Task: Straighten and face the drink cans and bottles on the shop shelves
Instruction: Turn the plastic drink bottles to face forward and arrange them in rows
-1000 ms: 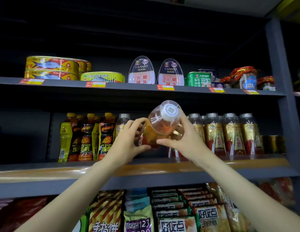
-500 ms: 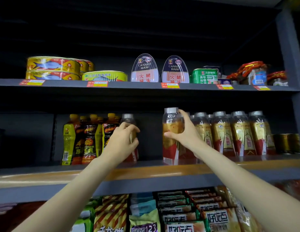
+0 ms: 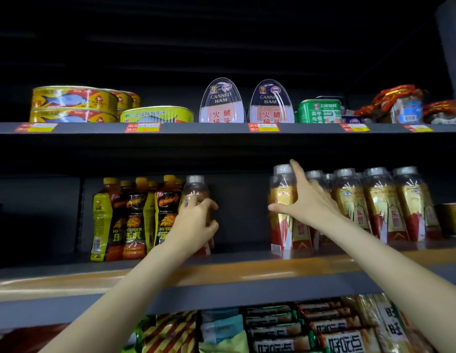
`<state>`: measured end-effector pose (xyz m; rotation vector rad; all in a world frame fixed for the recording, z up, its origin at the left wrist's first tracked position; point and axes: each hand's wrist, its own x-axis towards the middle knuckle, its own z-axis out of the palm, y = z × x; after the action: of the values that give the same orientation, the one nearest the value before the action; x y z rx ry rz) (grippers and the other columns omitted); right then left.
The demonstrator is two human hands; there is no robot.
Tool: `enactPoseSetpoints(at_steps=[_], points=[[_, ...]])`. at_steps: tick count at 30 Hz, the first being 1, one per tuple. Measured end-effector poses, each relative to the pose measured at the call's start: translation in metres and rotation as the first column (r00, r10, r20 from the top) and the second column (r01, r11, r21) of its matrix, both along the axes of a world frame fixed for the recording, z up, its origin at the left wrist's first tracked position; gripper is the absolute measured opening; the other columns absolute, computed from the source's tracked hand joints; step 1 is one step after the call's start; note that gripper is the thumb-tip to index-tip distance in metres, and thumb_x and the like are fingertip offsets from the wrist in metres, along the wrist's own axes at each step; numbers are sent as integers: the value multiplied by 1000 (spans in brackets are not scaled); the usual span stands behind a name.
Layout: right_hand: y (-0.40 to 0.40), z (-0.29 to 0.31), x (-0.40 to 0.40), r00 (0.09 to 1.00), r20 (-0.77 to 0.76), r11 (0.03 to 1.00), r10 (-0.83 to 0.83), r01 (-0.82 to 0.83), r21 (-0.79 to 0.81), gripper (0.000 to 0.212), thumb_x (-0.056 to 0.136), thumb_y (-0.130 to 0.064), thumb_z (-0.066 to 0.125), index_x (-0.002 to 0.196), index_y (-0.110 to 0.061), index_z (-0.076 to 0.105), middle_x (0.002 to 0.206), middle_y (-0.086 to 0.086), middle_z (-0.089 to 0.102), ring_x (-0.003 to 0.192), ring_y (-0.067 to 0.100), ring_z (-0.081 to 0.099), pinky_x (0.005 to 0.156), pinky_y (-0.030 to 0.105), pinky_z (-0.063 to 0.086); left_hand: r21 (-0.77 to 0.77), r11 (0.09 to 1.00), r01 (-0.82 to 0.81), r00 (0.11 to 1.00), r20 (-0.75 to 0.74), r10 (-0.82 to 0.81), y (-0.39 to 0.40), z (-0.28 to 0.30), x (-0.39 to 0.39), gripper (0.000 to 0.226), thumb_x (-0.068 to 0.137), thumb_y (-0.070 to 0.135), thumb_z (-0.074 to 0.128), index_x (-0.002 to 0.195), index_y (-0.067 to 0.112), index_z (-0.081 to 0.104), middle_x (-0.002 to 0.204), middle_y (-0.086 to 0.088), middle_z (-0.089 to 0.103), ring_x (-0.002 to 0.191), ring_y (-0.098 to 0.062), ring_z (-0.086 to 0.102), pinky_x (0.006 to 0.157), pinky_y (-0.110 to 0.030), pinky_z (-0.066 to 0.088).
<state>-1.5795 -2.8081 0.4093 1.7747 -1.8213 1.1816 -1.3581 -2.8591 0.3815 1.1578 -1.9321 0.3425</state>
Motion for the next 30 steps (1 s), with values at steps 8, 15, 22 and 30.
enactPoseSetpoints(at_steps=[8,15,22,30], points=[[13,1,-15,993,-88,988,-83,93,122,125,73,-52,73,144,-32,-28,156,22,8,125,36,49,91,41,49,68,978,-198,980,-17,199,-7,4,-16,46,90,30,53,133,22,38,141,-12,24,130,-38,21,105,-49,28],[-2,-3,-11,998,-44,993,-49,53,108,119,78,-41,73,146,-28,-23,154,23,19,126,36,47,93,39,46,72,968,-239,971,19,238,-10,2,-23,47,89,29,54,132,20,38,142,-13,22,131,-39,17,104,-52,26],[-26,-16,-9,997,-41,997,-68,69,26,103,86,-37,66,150,-21,-14,153,24,18,118,33,54,83,33,49,63,958,-280,959,64,276,-11,0,-22,48,90,31,53,133,18,36,145,-14,17,134,-40,14,106,-53,25],[-37,-25,-9,983,-78,986,-166,167,1,98,89,-39,61,150,-14,-11,150,22,17,134,37,31,96,36,43,79,956,-283,958,78,278,-8,-2,-21,47,90,29,53,133,17,37,142,-13,19,132,-39,16,104,-51,28]])
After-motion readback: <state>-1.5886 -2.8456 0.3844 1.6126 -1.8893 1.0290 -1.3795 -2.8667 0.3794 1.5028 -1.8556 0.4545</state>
